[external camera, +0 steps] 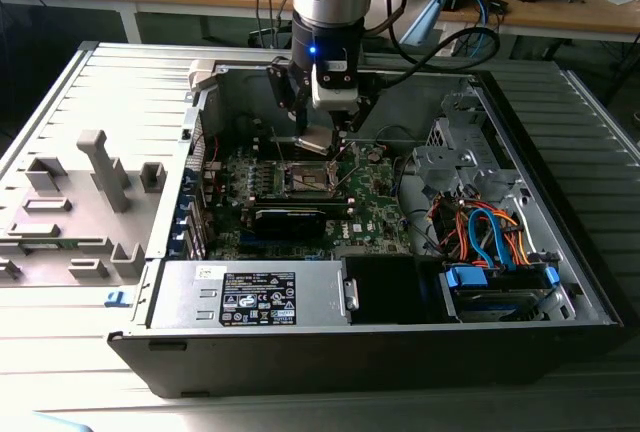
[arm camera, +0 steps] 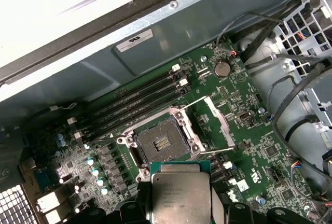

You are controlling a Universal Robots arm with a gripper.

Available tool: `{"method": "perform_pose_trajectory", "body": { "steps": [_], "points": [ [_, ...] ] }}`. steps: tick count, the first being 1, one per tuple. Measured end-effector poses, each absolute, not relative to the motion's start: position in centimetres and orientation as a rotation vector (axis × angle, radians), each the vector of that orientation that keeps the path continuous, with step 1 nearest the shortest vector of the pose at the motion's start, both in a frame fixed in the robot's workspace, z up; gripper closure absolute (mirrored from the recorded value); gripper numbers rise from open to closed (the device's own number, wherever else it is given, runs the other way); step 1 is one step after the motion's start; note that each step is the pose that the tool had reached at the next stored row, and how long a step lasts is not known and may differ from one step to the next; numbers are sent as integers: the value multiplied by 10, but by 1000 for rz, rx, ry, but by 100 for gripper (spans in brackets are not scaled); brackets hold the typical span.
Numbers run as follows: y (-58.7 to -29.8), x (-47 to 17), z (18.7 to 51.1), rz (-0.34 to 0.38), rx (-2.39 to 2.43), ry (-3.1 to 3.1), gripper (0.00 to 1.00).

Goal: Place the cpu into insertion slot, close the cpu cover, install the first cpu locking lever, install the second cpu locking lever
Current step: 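Place the cpu into insertion slot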

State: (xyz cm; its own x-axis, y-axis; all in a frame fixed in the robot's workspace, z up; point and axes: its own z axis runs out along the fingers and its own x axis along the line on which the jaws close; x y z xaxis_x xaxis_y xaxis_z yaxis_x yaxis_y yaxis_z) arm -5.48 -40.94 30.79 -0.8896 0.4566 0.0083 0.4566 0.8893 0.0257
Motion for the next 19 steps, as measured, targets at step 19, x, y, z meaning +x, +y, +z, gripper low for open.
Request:
{"method": "perform_pose_trajectory", "body": {
  "steps": [19],
  "points": [
    [-409, -55, 307, -43, -923, -3002, 45]
  ]
}}
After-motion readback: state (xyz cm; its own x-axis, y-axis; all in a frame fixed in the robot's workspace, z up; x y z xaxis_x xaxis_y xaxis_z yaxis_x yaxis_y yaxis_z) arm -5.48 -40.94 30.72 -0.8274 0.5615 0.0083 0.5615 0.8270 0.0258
